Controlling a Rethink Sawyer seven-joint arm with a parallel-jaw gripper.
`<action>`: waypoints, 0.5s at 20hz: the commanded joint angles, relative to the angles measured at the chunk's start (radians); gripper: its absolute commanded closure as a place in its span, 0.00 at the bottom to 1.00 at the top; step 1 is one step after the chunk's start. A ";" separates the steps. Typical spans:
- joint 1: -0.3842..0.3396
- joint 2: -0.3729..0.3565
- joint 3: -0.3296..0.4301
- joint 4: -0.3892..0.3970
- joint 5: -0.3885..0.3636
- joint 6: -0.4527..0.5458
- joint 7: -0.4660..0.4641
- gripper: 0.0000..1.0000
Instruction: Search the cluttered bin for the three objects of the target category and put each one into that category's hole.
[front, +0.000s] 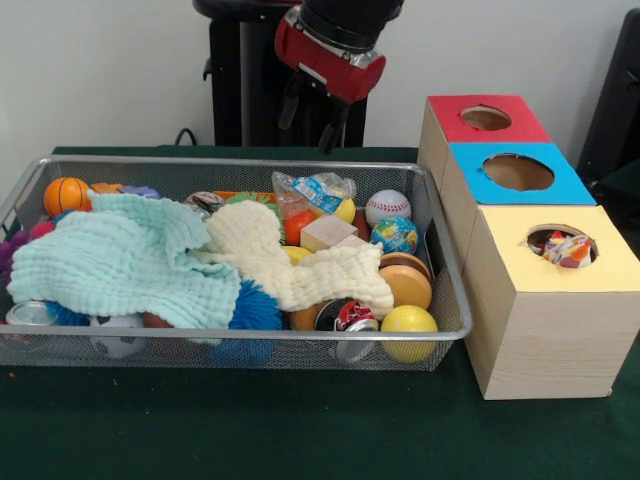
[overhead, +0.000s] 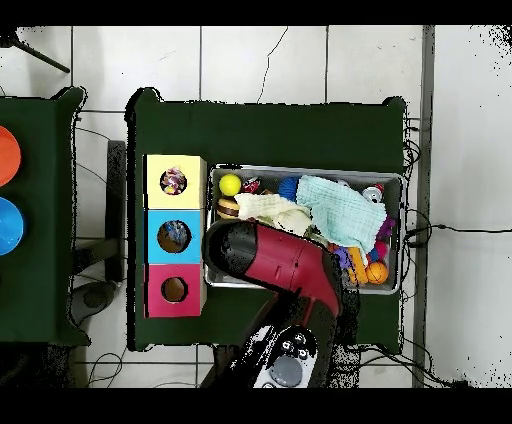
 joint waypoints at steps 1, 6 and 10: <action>-0.004 0.080 0.105 0.051 0.018 -0.124 0.193 0.00; -0.027 0.116 0.133 0.052 0.044 -0.160 0.196 0.00; -0.046 0.125 0.165 0.068 0.065 -0.181 0.188 0.00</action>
